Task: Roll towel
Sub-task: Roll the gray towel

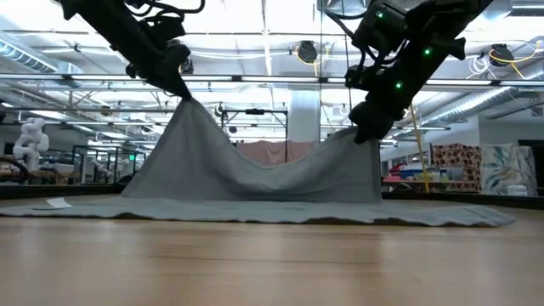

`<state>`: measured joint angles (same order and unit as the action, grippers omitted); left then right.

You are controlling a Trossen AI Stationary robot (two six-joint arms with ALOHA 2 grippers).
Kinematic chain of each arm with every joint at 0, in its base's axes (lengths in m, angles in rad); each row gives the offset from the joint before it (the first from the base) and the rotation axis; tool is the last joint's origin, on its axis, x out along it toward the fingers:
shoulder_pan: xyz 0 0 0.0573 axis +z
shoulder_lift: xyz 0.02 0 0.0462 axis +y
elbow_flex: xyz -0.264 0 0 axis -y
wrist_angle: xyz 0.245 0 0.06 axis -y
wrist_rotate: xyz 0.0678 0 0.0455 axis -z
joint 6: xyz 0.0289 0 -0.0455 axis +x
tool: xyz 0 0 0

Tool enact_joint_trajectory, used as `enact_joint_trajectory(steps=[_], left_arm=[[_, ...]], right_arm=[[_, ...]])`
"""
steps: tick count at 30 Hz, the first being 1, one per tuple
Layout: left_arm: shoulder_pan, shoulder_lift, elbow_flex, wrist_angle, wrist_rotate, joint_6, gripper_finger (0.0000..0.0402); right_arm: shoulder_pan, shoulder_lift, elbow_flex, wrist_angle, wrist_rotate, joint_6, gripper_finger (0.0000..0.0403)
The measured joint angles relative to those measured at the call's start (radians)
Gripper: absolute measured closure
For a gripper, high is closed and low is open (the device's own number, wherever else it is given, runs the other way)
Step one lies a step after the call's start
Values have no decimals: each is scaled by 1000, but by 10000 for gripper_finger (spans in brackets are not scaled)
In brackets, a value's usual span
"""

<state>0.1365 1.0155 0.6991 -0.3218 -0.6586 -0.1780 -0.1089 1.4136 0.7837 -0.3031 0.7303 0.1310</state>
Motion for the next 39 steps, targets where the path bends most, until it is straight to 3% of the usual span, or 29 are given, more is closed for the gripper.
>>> enact_joint_trajectory(steps=[4,11,20,31,39], left_arm=[[7,4,0,-11,22,-1,400],[-57,-68,10,-6,230,0,400],[-169,-196,10,-151,384,-35,400],[-314,-233,10,-378,522,-185,400],[-411,-224,10,-424,504,-275,400]], right_arm=[[-11,0,0,9,-48,-40,403],[22,-85,2,-71,-362,21,403],[91,-190,2,-218,-528,120,403],[246,-197,2,-296,-605,289,403],[396,-197,1,-240,-562,465,403]])
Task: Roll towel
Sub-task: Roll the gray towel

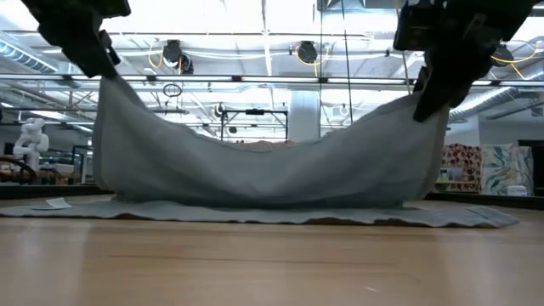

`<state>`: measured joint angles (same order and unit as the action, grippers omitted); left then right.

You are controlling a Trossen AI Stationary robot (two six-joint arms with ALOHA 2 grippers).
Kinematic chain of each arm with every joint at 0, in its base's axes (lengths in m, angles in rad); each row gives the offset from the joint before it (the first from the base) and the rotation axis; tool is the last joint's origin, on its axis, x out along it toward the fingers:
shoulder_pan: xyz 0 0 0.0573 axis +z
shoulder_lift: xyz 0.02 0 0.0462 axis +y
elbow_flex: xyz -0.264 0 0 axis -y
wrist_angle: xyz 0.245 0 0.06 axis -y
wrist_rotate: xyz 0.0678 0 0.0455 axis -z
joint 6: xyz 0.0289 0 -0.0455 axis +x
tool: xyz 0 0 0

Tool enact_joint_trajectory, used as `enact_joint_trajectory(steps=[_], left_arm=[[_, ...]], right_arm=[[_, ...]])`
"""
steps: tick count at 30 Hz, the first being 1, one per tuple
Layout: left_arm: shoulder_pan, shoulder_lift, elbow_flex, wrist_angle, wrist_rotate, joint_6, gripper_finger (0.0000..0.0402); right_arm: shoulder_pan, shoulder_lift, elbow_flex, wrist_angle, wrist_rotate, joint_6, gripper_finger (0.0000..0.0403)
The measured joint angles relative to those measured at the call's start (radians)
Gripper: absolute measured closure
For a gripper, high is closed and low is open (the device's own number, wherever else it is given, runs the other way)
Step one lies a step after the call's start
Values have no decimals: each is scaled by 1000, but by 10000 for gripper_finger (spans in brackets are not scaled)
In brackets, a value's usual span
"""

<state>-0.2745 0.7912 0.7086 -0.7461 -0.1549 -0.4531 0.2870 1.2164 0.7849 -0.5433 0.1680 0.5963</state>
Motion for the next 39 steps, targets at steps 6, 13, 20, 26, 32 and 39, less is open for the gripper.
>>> enact_joint_trajectory(steps=[6,13,20,26,32,39], left_arm=[[-39,13,0,-33,-16,-63,400],[-62,21,0,-45,-39,-66,400],[-62,55,0,-59,-13,-93,400],[-62,94,0,-59,22,-117,400],[-62,130,0,-82,24,-117,400],[-62,145,-1,-85,24,-117,400]], right_arm=[[86,38,0,4,90,112,403],[119,116,0,87,93,145,403],[141,176,0,88,61,152,403],[157,191,0,101,61,152,403],[176,211,0,153,60,166,403],[209,217,1,159,-2,208,363]])
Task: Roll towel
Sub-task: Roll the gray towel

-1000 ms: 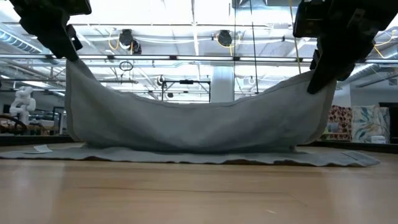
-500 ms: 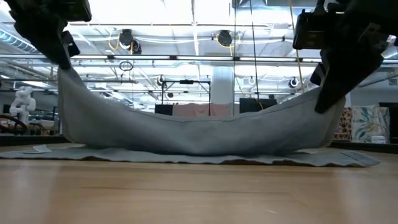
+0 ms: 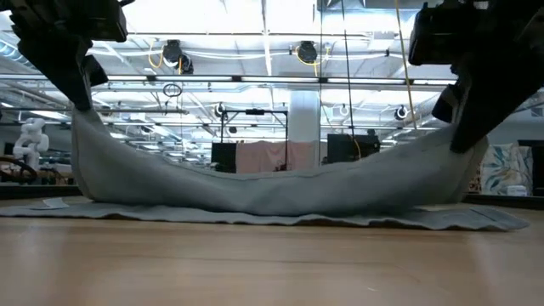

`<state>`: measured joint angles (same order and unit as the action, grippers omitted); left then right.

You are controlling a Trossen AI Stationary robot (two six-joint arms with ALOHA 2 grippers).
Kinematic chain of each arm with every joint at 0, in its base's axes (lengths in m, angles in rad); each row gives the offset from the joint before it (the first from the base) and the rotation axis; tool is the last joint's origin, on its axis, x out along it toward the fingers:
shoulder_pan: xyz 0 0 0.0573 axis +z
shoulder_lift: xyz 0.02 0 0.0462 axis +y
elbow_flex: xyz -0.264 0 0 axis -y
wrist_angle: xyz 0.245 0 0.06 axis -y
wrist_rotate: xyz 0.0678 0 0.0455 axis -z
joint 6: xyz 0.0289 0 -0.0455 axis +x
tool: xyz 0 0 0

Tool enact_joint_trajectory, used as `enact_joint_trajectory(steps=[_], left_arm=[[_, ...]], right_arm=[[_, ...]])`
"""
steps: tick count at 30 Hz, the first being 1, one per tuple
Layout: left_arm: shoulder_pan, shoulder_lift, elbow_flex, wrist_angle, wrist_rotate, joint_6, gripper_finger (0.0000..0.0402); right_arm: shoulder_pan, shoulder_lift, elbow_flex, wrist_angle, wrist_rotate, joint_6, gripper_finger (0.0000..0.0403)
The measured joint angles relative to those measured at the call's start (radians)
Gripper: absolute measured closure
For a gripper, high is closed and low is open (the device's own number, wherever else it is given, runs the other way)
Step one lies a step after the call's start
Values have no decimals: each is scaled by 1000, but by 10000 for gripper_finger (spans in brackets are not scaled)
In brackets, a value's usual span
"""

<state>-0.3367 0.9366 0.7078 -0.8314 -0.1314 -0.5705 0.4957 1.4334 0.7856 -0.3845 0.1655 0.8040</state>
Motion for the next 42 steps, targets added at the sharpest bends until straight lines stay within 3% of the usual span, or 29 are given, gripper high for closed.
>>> enact_joint_trajectory(steps=[8,14,22,28,31,37,42], left_arm=[[0,0,0,-1,0,1,400],[0,0,0,-1,0,2,400],[0,0,0,-9,0,3,400],[0,0,0,-10,0,2,400],[0,0,0,-12,0,0,400],[0,0,0,-12,-1,0,400],[0,0,0,-11,-3,0,400]], right_arm=[[49,0,0,-1,-49,0,273],[89,0,0,-6,-73,-25,254],[152,0,0,55,161,-133,312],[168,23,0,183,201,-183,386],[191,57,0,175,200,-105,398],[285,141,-1,149,219,-78,325],[328,225,-1,131,345,-90,250]])
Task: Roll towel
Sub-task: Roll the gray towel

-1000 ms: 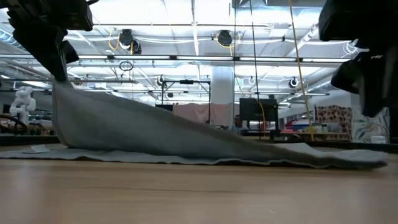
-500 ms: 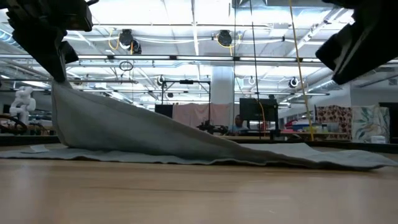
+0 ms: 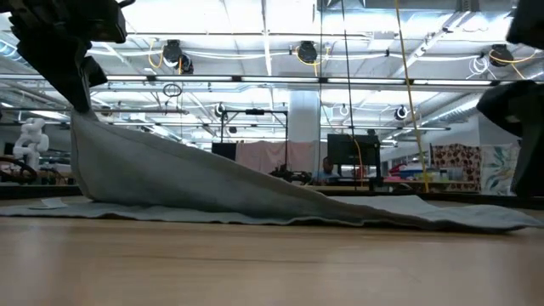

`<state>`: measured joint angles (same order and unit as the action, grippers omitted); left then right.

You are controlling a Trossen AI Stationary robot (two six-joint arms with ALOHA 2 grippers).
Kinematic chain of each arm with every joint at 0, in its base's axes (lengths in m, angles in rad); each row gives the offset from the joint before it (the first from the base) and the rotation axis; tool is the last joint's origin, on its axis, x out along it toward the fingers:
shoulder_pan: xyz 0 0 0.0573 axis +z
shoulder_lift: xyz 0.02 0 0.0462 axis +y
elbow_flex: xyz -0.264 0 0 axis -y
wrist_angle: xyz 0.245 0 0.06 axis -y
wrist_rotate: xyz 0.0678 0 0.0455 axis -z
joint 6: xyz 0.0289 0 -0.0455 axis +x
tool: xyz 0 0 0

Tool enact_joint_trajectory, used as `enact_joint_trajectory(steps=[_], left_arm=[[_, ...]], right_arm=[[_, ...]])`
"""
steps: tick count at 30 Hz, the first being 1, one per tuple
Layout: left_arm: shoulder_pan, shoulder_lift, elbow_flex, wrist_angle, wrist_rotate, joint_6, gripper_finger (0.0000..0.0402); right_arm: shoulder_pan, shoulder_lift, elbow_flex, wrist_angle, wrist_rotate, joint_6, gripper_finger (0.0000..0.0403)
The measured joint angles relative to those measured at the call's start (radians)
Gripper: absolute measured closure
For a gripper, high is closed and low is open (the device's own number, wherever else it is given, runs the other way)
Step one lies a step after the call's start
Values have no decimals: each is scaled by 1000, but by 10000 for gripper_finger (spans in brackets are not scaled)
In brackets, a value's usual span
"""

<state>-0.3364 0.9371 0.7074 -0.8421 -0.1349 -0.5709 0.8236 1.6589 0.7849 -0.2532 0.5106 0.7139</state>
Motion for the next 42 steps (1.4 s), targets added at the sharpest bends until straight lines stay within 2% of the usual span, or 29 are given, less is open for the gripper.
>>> enact_joint_trajectory(steps=[3,7,21,28,34,42], left_arm=[[0,0,0,0,-1,0,400],[0,0,0,2,-3,0,400],[0,0,0,5,-4,-1,400],[0,0,0,28,-5,0,400],[0,-11,0,37,-60,5,400],[1,-56,0,86,-129,80,400]], right_arm=[[4,43,0,-20,12,2,224],[6,75,2,-28,47,8,228],[-4,84,1,-46,68,54,395],[-8,11,-3,-116,8,63,399],[-13,-99,-2,-195,-44,62,399],[-71,-195,-1,-308,-26,49,399]])
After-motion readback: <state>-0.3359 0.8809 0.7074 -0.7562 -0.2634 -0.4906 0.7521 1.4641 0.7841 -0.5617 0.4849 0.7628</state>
